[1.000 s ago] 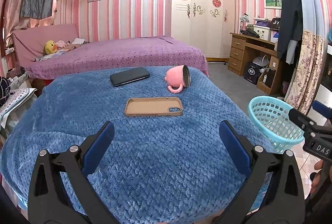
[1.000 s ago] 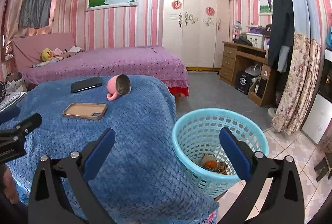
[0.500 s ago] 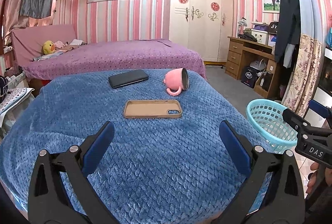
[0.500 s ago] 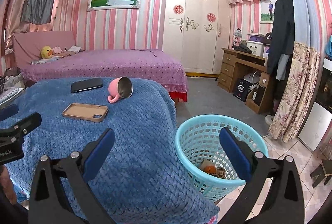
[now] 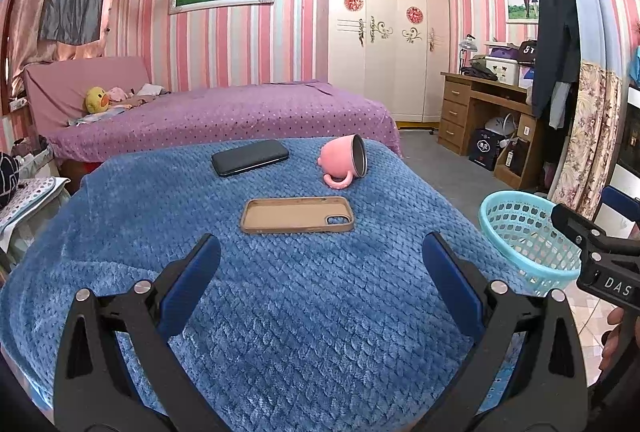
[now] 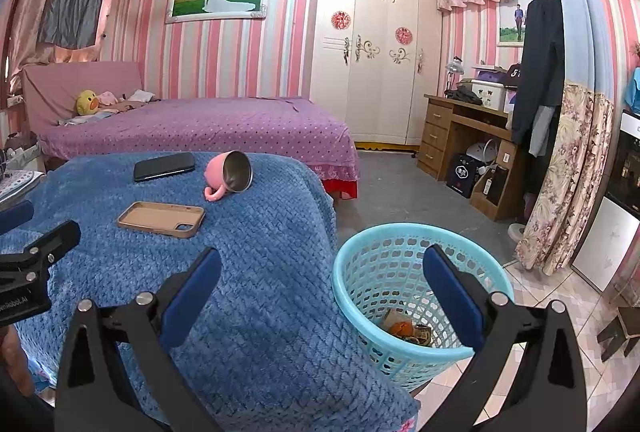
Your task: Collect trash
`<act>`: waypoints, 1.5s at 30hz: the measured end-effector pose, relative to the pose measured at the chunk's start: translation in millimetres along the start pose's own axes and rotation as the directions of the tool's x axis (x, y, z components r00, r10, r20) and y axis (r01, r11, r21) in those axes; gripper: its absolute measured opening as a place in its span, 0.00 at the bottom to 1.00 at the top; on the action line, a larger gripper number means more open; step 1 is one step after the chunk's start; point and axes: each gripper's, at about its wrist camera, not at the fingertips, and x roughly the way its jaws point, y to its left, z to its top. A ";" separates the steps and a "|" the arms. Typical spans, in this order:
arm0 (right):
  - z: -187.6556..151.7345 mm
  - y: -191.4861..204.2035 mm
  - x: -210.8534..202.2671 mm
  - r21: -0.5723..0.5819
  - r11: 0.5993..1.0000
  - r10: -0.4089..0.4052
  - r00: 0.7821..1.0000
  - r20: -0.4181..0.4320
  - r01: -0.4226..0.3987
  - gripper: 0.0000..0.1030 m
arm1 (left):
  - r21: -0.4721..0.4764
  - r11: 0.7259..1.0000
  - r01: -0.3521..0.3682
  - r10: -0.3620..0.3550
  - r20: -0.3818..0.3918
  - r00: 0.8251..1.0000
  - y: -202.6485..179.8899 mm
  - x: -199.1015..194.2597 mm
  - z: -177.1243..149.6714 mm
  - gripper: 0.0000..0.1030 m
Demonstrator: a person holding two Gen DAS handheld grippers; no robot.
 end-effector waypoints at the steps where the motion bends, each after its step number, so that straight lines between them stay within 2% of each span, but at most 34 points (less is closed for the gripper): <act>1: -0.2 0.1 -1.3 -0.002 1.000 0.000 1.000 0.002 0.000 0.96 | -0.002 1.000 -0.002 0.002 0.001 1.000 0.1 -0.3 -1.1 0.95; 45: 1.9 2.5 -3.2 -0.015 0.999 -0.028 0.999 0.023 0.029 0.96 | -0.005 1.000 -0.013 0.013 -0.003 1.000 7.8 1.1 -0.7 0.95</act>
